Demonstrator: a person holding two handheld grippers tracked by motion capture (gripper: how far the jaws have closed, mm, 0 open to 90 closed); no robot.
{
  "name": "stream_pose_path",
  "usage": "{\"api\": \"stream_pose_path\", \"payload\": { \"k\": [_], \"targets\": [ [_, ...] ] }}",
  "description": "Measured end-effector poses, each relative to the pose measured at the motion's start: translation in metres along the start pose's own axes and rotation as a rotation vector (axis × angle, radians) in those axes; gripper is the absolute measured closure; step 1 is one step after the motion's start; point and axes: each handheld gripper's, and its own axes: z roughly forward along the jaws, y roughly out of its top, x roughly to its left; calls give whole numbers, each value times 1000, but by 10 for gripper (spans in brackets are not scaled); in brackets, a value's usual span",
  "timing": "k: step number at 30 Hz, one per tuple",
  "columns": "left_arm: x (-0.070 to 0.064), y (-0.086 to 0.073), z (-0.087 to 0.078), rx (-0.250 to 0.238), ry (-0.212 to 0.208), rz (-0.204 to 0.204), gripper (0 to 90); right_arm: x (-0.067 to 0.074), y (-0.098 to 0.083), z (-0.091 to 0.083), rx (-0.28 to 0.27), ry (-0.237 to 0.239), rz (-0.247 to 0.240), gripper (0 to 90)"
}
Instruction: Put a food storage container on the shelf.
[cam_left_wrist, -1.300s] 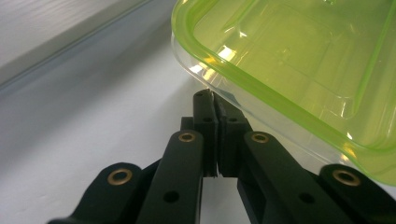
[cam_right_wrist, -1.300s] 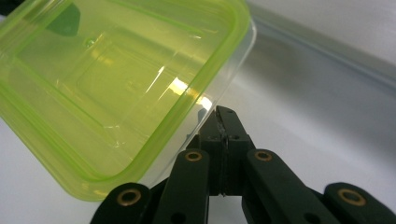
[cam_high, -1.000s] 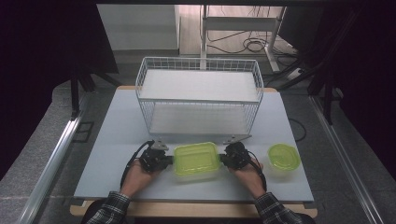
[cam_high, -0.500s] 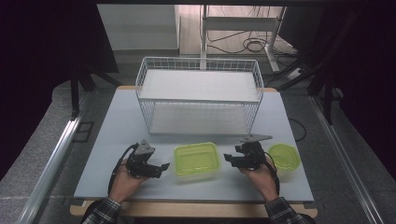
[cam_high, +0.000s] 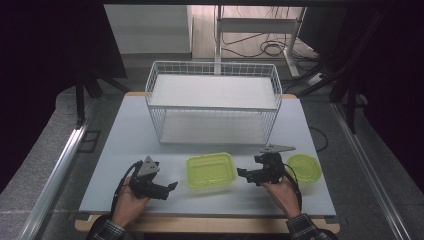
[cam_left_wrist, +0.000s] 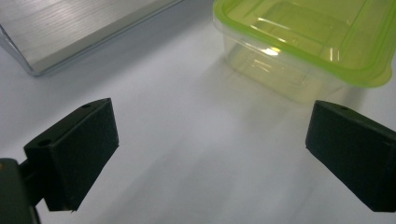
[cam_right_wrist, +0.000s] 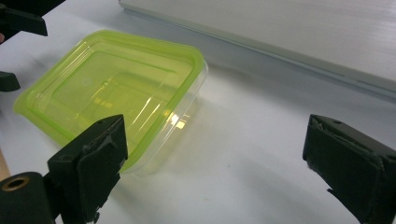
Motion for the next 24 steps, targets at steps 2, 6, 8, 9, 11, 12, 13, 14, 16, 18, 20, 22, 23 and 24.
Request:
{"api": "stream_pose_path", "payload": {
  "k": [2,6,8,9,11,12,13,14,16,18,20,22,23,24],
  "targets": [
    [-1,-1,0,3,3,4,26,1,1,1,8,9,7,68],
    [-3,-3,-1,17,14,19,26,3,3,4,32,22,28,48],
    [-3,-3,-1,19,15,21,27,3,4,5,41,32,43,49],
    [-3,-3,-1,22,15,22,27,3,4,6,51,39,50,52],
    [-3,-3,-1,26,15,23,28,5,7,9,59,57,64,115],
    [-3,-3,-1,26,15,23,29,5,7,9,59,57,64,115],
    [-3,-3,0,30,18,27,29,5,9,10,57,77,91,177],
    [-3,-3,0,30,18,27,29,5,9,10,57,77,91,177],
    [-4,-3,0,31,16,31,29,2,12,13,53,106,137,271],
    [-4,-3,1,33,14,30,30,0,13,15,57,122,157,302],
    [-4,-3,2,37,12,34,30,-2,14,20,58,139,198,367],
    [-5,-3,2,38,11,36,31,-4,15,24,68,147,222,416],
    [-5,-3,2,42,11,44,31,-5,15,28,75,157,245,465],
    [-5,-3,3,43,11,45,31,-6,15,30,80,166,258,481]
  ]
}}
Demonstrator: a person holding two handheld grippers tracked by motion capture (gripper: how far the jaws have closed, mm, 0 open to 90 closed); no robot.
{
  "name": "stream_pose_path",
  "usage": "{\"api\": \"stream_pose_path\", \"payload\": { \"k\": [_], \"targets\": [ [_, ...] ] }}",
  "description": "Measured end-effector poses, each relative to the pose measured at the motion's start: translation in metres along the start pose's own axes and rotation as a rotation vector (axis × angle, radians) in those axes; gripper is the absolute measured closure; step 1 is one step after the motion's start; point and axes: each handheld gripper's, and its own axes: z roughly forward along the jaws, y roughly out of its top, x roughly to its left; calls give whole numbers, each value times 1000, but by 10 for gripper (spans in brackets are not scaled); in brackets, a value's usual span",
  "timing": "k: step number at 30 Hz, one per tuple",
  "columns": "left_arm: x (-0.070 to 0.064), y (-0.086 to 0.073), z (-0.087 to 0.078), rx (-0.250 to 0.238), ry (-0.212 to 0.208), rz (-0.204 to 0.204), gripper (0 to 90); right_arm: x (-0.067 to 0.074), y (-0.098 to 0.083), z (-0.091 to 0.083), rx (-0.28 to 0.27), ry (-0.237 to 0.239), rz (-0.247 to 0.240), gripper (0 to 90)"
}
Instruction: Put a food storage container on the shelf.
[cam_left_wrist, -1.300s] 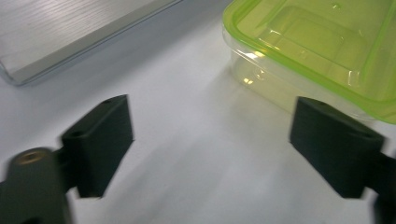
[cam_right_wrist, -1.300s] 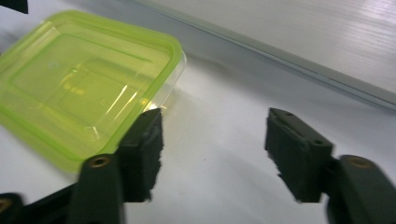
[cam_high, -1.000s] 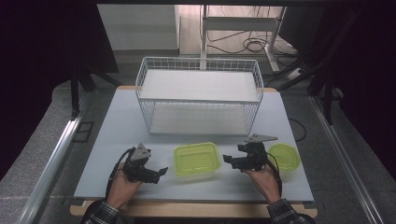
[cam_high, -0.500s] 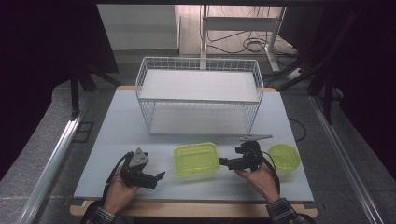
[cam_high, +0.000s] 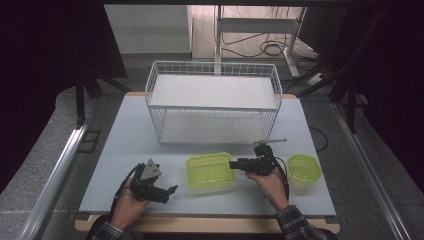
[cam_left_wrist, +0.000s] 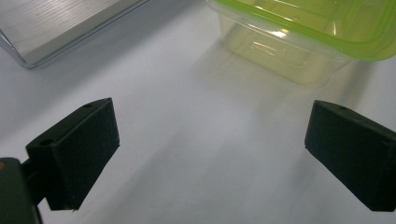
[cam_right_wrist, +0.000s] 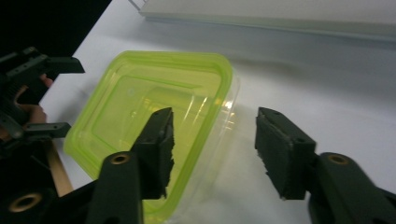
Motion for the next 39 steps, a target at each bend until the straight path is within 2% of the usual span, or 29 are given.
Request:
{"api": "stream_pose_path", "payload": {
  "k": [6,11,12,13,15,16,17,18,21,24,26,28,34,39],
  "targets": [
    [-1,0,1,2,-2,4,32,0,0,8,25,16,31,561],
    [-2,0,1,4,-5,11,32,-5,0,15,59,67,117,696],
    [-2,0,1,4,-5,11,32,-5,0,15,59,67,117,696],
    [-2,0,1,3,-4,12,32,-7,2,15,75,85,148,715],
    [-2,0,1,2,-2,13,33,-10,2,15,82,113,181,743],
    [-2,0,1,2,-2,13,33,-10,2,15,82,113,181,743],
    [-2,0,1,1,-1,12,33,-14,2,15,87,149,217,774],
    [-2,0,1,0,1,12,33,-14,2,16,90,159,223,781],
    [-1,0,0,-2,5,10,33,-14,3,16,94,181,234,794],
    [-1,0,-1,-5,8,8,33,-14,4,14,93,171,229,795],
    [0,0,-1,-7,13,7,33,-14,4,12,83,166,230,796],
    [1,0,-2,-12,16,1,33,-14,6,8,67,181,239,796],
    [1,0,-3,-10,23,5,33,-11,12,-3,16,219,220,795],
    [2,0,-3,-11,25,2,33,-7,18,-11,-6,220,208,795]
  ]
}}
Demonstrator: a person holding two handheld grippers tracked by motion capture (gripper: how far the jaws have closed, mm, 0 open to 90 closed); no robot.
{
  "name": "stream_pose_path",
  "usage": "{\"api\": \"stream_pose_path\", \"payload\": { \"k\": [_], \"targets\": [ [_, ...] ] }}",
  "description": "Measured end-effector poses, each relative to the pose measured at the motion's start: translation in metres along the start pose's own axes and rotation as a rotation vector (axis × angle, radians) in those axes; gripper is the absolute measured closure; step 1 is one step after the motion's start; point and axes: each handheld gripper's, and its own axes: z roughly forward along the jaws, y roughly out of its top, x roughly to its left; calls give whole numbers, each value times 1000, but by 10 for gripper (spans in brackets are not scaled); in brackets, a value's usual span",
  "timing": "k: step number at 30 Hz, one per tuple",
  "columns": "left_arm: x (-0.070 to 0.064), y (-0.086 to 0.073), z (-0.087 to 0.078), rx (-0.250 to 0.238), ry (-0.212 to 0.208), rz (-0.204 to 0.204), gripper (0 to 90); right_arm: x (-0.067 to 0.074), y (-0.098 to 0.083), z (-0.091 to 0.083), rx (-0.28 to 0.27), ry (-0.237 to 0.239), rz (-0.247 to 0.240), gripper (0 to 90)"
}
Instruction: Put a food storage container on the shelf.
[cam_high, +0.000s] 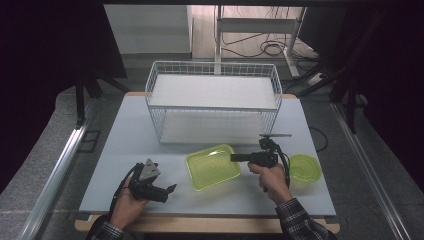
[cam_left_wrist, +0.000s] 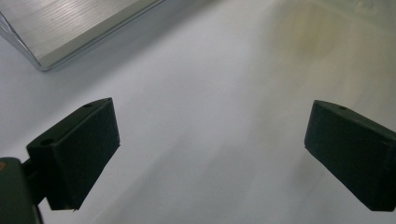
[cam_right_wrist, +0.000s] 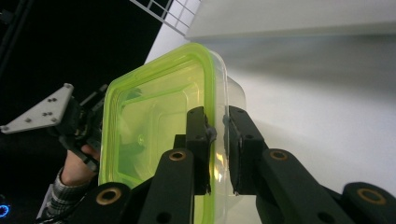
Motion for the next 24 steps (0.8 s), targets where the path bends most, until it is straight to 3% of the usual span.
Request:
{"api": "stream_pose_path", "payload": {
  "k": [14,24],
  "targets": [
    [0,0,0,4,3,7,32,20,18,-17,-44,22,-33,796],
    [0,0,1,11,4,15,31,43,38,-34,-78,26,-63,797]
  ]
}}
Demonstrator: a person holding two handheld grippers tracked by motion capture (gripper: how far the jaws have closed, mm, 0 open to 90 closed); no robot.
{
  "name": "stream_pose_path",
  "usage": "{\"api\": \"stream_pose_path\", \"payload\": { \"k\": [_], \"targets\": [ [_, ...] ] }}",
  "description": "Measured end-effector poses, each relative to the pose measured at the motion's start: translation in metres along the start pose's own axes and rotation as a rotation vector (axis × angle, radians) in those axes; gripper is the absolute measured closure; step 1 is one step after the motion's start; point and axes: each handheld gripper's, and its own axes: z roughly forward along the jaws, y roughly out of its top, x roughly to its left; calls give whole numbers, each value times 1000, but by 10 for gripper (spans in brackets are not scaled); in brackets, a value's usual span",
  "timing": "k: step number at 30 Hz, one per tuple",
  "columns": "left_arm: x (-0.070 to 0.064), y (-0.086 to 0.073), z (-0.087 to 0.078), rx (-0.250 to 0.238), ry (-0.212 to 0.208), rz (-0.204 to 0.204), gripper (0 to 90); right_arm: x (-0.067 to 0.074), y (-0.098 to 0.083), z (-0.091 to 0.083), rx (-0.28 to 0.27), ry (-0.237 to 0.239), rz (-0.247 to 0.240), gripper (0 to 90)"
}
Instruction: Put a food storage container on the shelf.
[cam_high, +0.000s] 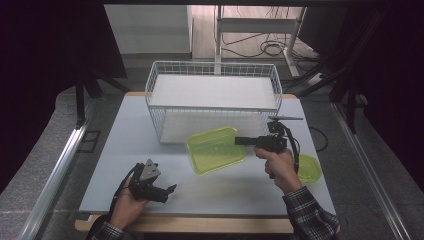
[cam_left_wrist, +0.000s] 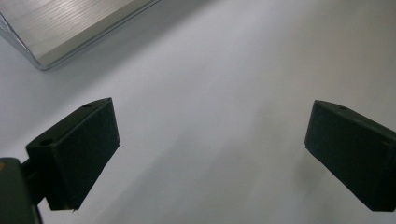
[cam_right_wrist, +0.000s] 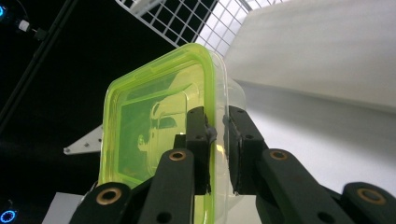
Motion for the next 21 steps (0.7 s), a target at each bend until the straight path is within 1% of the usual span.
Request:
{"api": "stream_pose_path", "payload": {
  "k": [5,10,11,12,13,16,17,18,21],
  "targets": [
    [0,0,1,2,-1,2,30,7,7,-4,-7,9,-7,796],
    [-1,0,1,6,0,7,30,17,19,-10,-23,23,-11,796],
    [-1,0,1,6,0,7,30,17,19,-10,-23,23,-11,796],
    [-1,0,1,5,1,8,30,21,24,-13,-31,30,-12,796],
    [-1,0,1,5,1,8,29,21,24,-13,-31,30,-12,796],
    [-1,0,1,5,1,7,29,28,32,-18,-41,40,-14,797],
    [-1,0,1,5,1,7,29,28,32,-18,-41,40,-14,797],
    [0,0,1,5,1,7,28,31,37,-20,-44,40,-14,797],
    [0,0,1,3,-4,2,27,34,43,-22,-53,38,-17,797]
  ]
}}
